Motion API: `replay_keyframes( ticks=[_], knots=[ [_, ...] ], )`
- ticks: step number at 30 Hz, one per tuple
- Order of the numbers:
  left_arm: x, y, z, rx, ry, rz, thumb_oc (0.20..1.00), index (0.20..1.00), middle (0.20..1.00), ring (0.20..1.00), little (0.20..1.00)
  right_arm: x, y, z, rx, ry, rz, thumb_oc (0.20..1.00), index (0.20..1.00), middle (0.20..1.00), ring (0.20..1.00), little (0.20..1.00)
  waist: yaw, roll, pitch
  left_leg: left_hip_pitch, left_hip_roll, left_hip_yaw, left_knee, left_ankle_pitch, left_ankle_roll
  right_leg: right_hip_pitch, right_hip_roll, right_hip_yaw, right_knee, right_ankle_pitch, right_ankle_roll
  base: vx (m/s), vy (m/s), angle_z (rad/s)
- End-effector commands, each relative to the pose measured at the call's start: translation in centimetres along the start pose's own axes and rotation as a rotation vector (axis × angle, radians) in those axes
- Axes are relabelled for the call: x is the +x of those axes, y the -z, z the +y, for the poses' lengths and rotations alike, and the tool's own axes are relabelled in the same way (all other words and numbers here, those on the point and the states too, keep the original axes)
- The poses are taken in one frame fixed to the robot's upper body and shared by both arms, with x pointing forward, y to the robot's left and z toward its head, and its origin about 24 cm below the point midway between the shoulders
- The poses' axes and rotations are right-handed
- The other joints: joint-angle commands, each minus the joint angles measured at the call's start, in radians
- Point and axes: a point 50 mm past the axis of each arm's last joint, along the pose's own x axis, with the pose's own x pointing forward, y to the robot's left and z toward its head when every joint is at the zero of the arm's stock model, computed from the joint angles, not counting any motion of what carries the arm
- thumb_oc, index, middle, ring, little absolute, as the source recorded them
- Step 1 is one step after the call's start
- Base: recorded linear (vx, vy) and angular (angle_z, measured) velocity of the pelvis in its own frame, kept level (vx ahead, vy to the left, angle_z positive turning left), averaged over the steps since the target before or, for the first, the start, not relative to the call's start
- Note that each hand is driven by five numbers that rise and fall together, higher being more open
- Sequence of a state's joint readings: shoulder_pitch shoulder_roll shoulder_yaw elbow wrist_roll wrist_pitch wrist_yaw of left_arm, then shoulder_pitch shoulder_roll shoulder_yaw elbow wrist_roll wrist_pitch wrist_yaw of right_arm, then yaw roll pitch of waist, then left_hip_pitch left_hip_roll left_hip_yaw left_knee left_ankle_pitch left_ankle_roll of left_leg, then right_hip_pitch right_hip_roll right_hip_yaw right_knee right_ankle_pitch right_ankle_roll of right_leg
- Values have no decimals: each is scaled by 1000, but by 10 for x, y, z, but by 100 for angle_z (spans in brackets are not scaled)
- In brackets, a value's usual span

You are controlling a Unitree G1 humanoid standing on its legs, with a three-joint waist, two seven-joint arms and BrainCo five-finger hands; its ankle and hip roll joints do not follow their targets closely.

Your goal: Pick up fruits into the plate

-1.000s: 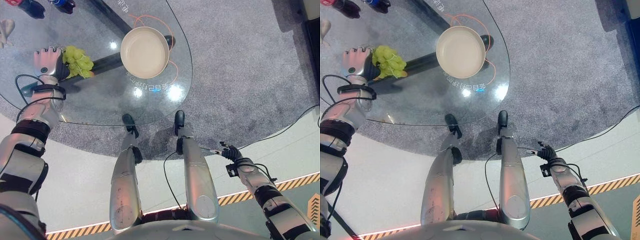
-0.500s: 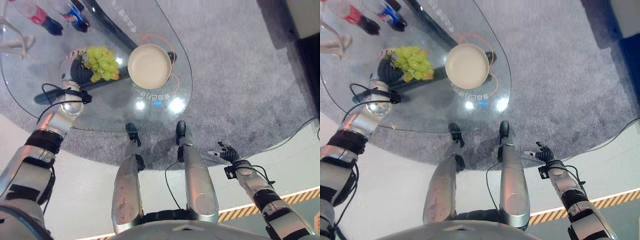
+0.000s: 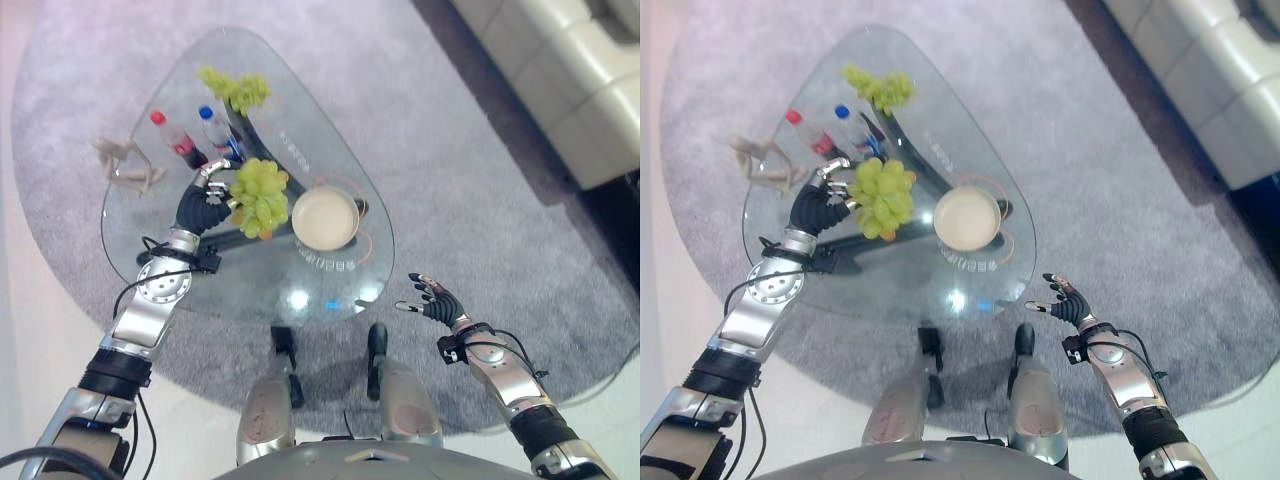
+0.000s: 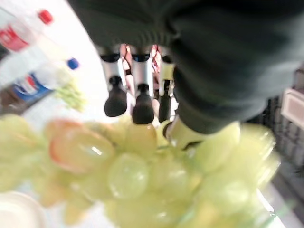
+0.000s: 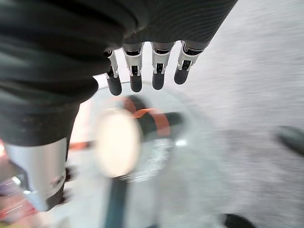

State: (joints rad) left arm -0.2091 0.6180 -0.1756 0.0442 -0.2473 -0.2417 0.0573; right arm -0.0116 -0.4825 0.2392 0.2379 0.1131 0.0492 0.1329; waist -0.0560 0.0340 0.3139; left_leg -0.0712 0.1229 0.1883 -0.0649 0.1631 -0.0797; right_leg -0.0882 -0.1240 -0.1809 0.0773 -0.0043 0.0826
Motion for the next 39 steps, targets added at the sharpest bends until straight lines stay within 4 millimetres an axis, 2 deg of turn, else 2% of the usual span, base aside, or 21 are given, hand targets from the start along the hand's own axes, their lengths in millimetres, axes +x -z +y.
replay_keyframes(
  ticks=[1, 6, 14, 20, 29, 30, 31, 35, 37, 38, 39],
  knots=[
    [-2, -17, 3, -63, 82, -83, 200, 200, 200, 200, 200, -3, -36, -11, -176, -108, -107, 1000, 1000, 1000, 1000, 1000, 15, -59, -103, 38, 18, 2, 50, -87, -17, 71, -63, -53, -65, 66, 32, 71, -13, 4],
    [-13, -7, -9, -120, 192, -21, 200, 200, 200, 200, 200, -2, -76, -21, -334, -164, -188, 1000, 1000, 1000, 1000, 1000, 34, -57, -146, 91, 35, 19, 15, -74, -27, 124, -67, -68, -102, 82, 39, 66, -3, 1],
    [-15, -6, -33, -205, 337, -3, 200, 200, 200, 200, 200, 11, -103, -13, -431, -206, -206, 1000, 1000, 1000, 1000, 1000, 53, -52, -177, 135, 45, 22, 1, -81, -28, 166, -72, -76, -117, 77, 39, 11, 0, -1],
    [-16, -2, -42, -230, 356, 26, 200, 200, 200, 200, 200, 21, -106, 0, -377, -241, -183, 1000, 1000, 1000, 1000, 1000, 61, -48, -190, 163, 49, 21, -4, -91, -26, 191, -75, -77, -123, 73, 41, 59, -9, 1],
    [-20, -3, -35, -255, 291, 30, 200, 200, 200, 200, 200, 17, -84, 3, -314, -223, -110, 1000, 1000, 1000, 1000, 1000, 61, -39, -190, 165, 47, 15, -7, -98, -25, 194, -79, -75, -125, 69, 44, 11, 0, 0],
    [-20, -1, -34, -247, 280, 35, 507, 507, 507, 507, 507, 17, -78, 2, -292, -220, -90, 1000, 1000, 1000, 1000, 1000, 61, -39, -190, 166, 46, 15, -7, -99, -24, 195, -79, -76, -125, 67, 44, 30, 22, 0],
    [-21, 0, -34, -234, 278, 41, 1000, 1000, 1000, 1000, 1000, 16, -74, 2, -278, -214, -70, 1000, 1000, 1000, 1000, 1000, 60, -38, -190, 165, 46, 16, -6, -99, -24, 195, -80, -77, -123, 66, 44, 0, 0, 0],
    [-27, 8, -32, -166, 276, 80, 1000, 1000, 1000, 1000, 1000, 11, -50, -3, -241, -185, 13, 1000, 1000, 1000, 1000, 1000, 60, -36, -186, 161, 46, 12, -4, -99, -25, 192, -81, -78, -118, 61, 44, 0, 0, 0],
    [-32, 20, -25, -53, 262, 153, 1000, 1000, 1000, 1000, 1000, 6, -26, -9, -217, -150, 103, 1000, 1000, 1000, 1000, 1000, 57, -31, -178, 152, 43, 9, -2, -97, -25, 183, -83, -78, -115, 60, 44, -16, 34, 1],
    [-33, 21, -23, -42, 258, 155, 1000, 1000, 1000, 1000, 1000, 6, -23, -10, -213, -146, 112, 1000, 1000, 1000, 1000, 1000, 56, -31, -176, 150, 42, 9, -1, -97, -25, 181, -83, -78, -114, 59, 45, -68, 56, 1],
    [-36, 30, -19, 51, 270, 209, 1000, 1000, 1000, 1000, 1000, 3, -8, -15, -184, -124, 178, 1000, 1000, 1000, 1000, 1000, 54, -28, -167, 138, 39, 6, 1, -95, -24, 168, -86, -78, -108, 58, 45, -83, 48, 0]
  ],
)
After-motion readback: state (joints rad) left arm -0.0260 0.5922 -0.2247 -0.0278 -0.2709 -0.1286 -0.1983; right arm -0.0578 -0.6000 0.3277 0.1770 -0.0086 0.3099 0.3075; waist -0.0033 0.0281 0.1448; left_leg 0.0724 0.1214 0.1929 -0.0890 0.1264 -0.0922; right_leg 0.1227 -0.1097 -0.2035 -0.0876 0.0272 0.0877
